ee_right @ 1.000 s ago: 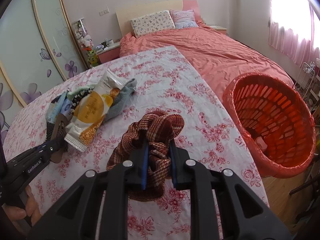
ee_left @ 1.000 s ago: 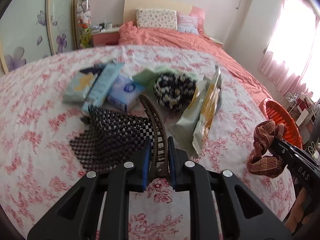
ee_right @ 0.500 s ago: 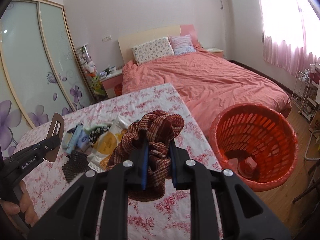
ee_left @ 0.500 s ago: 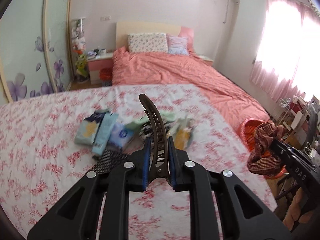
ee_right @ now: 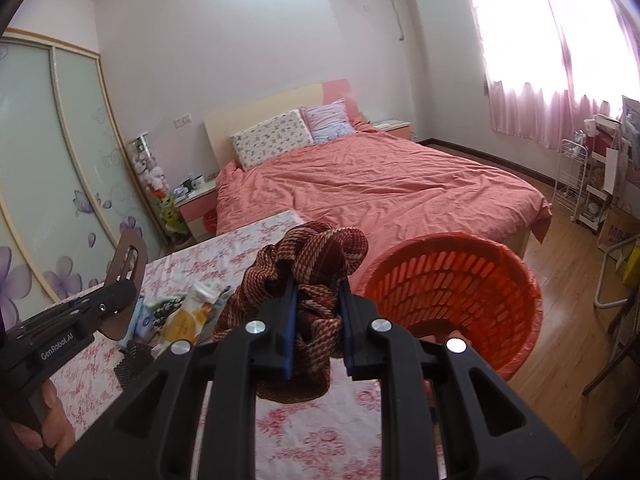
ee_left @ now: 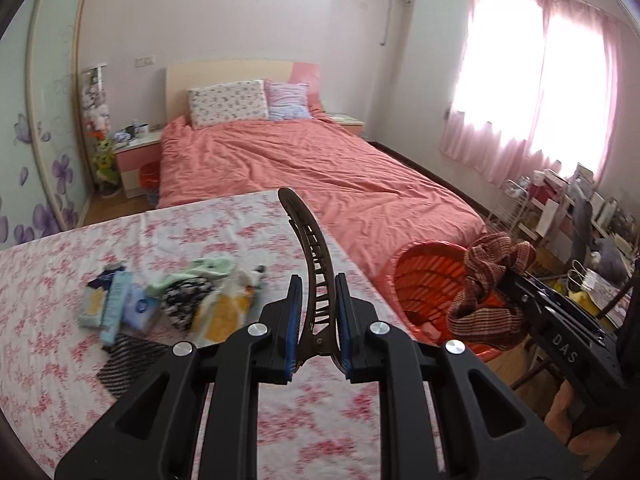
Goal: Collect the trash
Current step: 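Carry the hair clip and scrunchie to the orange basket and release both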
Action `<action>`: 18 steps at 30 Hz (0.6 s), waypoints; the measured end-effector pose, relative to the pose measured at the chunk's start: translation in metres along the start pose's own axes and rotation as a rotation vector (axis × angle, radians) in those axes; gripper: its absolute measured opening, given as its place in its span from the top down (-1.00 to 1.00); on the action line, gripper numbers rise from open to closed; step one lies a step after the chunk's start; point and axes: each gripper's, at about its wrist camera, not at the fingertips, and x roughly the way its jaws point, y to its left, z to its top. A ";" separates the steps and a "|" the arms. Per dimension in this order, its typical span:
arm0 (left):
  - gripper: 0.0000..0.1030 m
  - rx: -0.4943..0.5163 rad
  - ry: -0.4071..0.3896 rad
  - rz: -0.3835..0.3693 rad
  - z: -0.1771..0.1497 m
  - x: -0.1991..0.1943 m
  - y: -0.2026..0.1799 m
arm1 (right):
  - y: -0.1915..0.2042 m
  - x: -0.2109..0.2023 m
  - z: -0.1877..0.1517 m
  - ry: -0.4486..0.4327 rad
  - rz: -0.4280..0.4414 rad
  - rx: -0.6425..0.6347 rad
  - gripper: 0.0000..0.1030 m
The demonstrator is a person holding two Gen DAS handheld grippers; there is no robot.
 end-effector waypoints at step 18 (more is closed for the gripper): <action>0.67 0.128 0.080 -0.239 0.003 0.080 -0.113 | -0.130 0.029 0.009 0.001 -0.134 0.162 0.63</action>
